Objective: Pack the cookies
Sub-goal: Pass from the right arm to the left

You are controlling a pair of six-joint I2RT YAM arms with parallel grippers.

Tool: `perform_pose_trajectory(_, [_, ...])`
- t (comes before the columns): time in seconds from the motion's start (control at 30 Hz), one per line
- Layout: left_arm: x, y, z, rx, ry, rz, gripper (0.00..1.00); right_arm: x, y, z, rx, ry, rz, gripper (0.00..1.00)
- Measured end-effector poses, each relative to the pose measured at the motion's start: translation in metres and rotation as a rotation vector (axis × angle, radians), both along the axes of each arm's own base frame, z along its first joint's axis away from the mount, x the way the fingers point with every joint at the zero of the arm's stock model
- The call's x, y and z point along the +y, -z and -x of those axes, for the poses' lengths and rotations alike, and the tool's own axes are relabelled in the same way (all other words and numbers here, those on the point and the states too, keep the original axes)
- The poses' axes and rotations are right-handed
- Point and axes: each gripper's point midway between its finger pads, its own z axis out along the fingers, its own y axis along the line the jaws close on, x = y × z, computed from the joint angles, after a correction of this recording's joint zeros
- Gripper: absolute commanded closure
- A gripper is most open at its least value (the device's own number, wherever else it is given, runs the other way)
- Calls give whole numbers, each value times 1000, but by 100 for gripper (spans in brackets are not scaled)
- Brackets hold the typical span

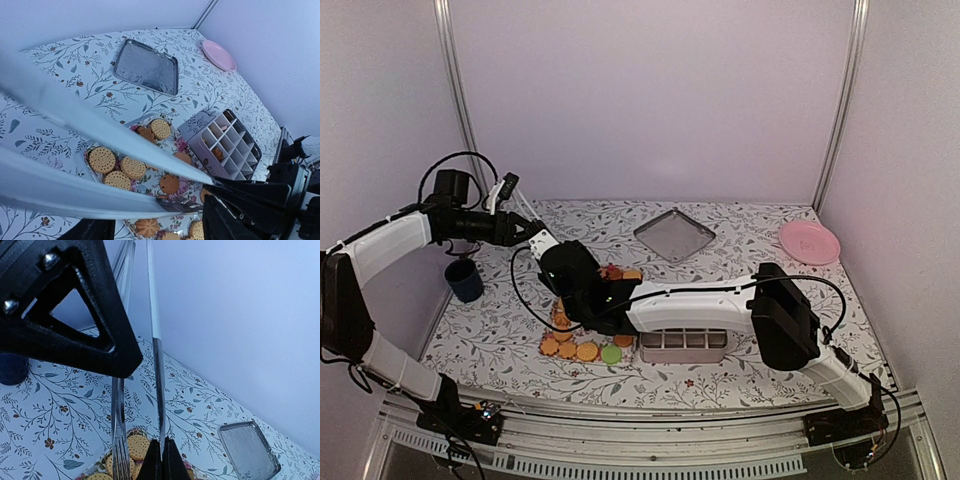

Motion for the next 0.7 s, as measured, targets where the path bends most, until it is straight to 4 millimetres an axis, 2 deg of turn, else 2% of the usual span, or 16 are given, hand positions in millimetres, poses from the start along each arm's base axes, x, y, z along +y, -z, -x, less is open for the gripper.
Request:
perform_pose_trajectory(0.3, [7,-7,-17,-33,-84,1,64,2,-1,4,-3,-6,2,100])
perform_pose_trajectory(0.43, [7,-6,-19,-26,-101,9,71,1,-1,3,-9,0,13,100])
perform_pose_trajectory(0.47, [7,-6,-19,-27,-103,9,74,0,-1,2,-12,1,19,100])
perform_pose_trajectory(0.57, [8,-5,-17,-24,-119,9,98,0,-1,2,-18,6,25,100])
perform_pose_trajectory(0.7, [16,1,-21,-13,-180,-17,100,-3,-3,1,-34,21,34,100])
